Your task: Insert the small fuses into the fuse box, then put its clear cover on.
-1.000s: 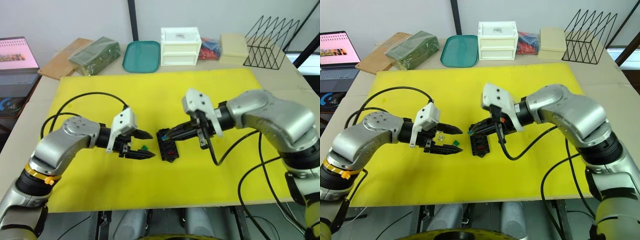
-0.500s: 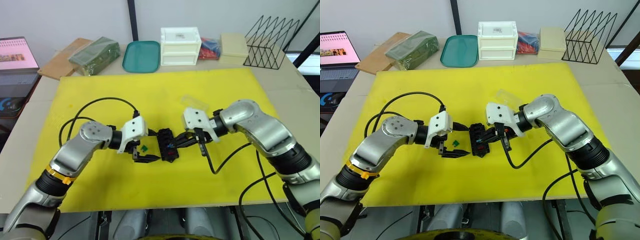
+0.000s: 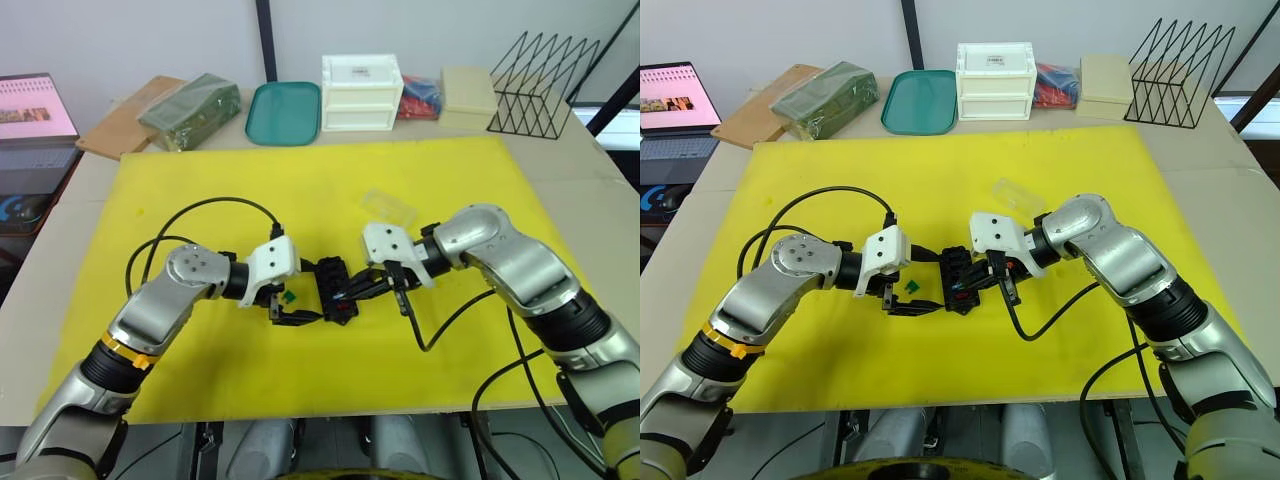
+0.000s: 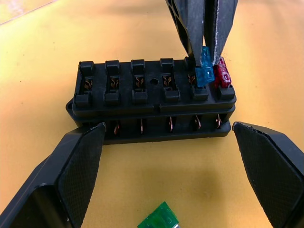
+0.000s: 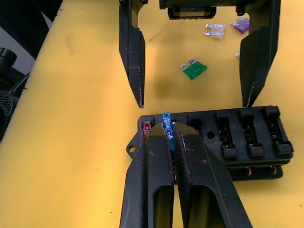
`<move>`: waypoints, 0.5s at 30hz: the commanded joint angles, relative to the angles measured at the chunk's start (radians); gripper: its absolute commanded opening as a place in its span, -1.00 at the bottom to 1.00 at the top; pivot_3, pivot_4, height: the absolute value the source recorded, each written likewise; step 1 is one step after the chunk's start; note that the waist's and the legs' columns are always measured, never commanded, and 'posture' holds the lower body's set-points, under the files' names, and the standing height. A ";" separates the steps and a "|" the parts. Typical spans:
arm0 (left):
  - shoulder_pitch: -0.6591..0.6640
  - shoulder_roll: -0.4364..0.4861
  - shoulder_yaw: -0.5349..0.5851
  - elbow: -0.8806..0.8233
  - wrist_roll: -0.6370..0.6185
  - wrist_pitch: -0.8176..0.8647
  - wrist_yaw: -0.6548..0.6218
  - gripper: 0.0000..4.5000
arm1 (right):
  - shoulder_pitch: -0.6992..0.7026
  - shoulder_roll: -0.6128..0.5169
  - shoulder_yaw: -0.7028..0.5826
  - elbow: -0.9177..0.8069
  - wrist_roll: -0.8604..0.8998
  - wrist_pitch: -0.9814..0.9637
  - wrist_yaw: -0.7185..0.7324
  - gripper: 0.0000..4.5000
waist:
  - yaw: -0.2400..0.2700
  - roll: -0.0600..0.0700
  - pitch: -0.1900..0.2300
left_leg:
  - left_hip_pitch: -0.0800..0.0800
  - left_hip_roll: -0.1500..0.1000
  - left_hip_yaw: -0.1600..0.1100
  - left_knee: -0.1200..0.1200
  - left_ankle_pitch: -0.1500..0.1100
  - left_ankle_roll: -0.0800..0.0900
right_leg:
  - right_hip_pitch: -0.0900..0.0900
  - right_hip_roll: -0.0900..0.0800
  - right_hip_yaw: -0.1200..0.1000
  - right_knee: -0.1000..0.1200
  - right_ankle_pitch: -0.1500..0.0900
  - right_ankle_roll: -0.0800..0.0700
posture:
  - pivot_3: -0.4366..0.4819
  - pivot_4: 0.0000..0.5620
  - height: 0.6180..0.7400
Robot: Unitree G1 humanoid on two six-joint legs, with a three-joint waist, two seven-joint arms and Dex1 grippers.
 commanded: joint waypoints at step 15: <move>-0.002 -0.012 0.013 -0.008 0.014 -0.028 -0.007 0.99 | 0.019 0.017 -0.001 0.041 -0.063 -0.046 -0.001 -1.00 | 0.000 0.000 0.000 | 0.000 0.000 0.000 0.000 0.000 0.000 | 0.000 0.000 0.000 0.000 0.000 0.000 | -0.05 -0.47 1.00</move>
